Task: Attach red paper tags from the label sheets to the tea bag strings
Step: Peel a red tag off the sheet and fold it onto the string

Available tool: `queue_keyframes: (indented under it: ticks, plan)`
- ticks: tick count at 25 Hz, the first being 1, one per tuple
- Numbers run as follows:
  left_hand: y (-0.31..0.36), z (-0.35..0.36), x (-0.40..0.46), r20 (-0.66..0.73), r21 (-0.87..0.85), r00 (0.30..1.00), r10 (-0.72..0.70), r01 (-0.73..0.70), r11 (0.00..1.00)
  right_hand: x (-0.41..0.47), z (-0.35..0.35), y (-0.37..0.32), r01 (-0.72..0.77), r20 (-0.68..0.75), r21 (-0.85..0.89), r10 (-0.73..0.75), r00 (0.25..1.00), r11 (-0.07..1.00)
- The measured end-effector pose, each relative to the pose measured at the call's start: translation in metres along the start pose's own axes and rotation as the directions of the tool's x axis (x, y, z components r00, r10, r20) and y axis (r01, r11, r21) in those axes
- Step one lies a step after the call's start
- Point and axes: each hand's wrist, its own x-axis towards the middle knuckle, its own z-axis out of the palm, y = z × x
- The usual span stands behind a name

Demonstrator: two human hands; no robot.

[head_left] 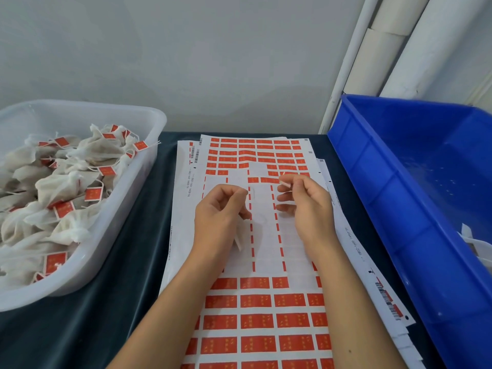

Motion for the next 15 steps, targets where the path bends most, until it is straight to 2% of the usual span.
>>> queue_keyframes:
  ticks: [3,5,8,15]
  plan:
    - [-0.001,0.001,0.002,0.0,-0.009,1.0,-0.012,0.012,1.0,-0.003,0.001,-0.006,-0.027,0.026,0.048,0.026,0.999,0.998]
    - [-0.001,0.001,0.002,0.012,-0.006,1.0,-0.013,0.013,1.0,-0.005,0.001,-0.008,-0.006,0.048,0.011,0.005,0.999,1.0]
    - [-0.001,0.002,0.001,0.026,-0.015,1.0,-0.009,0.01,1.0,-0.011,0.002,-0.008,0.099,0.098,-0.124,-0.087,0.991,0.987]
    - [0.002,-0.001,-0.001,0.067,-0.049,0.997,0.036,-0.033,0.998,-0.014,0.005,-0.007,0.313,0.245,-0.211,-0.26,0.934,0.926]
